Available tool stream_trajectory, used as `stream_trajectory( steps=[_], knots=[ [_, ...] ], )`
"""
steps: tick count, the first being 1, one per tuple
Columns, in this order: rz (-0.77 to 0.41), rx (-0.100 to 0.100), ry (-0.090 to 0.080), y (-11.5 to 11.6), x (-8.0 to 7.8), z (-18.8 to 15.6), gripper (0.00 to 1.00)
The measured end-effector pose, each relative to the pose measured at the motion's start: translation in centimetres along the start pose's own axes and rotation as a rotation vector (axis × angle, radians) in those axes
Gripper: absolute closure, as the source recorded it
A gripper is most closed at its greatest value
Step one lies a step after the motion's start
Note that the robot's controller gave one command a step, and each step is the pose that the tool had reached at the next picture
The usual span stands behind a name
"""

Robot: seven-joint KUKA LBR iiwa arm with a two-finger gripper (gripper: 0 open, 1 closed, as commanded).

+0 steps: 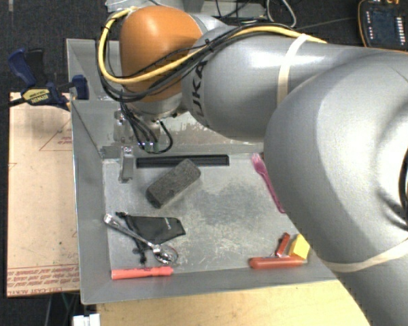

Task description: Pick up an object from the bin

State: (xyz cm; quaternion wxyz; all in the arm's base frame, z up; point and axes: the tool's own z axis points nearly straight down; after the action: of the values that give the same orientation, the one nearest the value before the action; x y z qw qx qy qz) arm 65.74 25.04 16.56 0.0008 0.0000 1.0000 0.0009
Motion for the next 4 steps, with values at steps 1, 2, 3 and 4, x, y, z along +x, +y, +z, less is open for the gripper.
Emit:
stream_trajectory(
  steps=[1,2,3,4],
  knots=[
    [-0.284,-0.003,0.002,-9.7,0.8,9.1,0.0],
    [-0.029,-0.005,-0.007,-8.1,1.2,3.7,0.0],
    [-0.391,-0.001,0.005,-13.6,0.6,6.6,0.0],
    [-0.391,-0.006,-0.01,-13.2,0.8,9.5,0.0]
  ],
)
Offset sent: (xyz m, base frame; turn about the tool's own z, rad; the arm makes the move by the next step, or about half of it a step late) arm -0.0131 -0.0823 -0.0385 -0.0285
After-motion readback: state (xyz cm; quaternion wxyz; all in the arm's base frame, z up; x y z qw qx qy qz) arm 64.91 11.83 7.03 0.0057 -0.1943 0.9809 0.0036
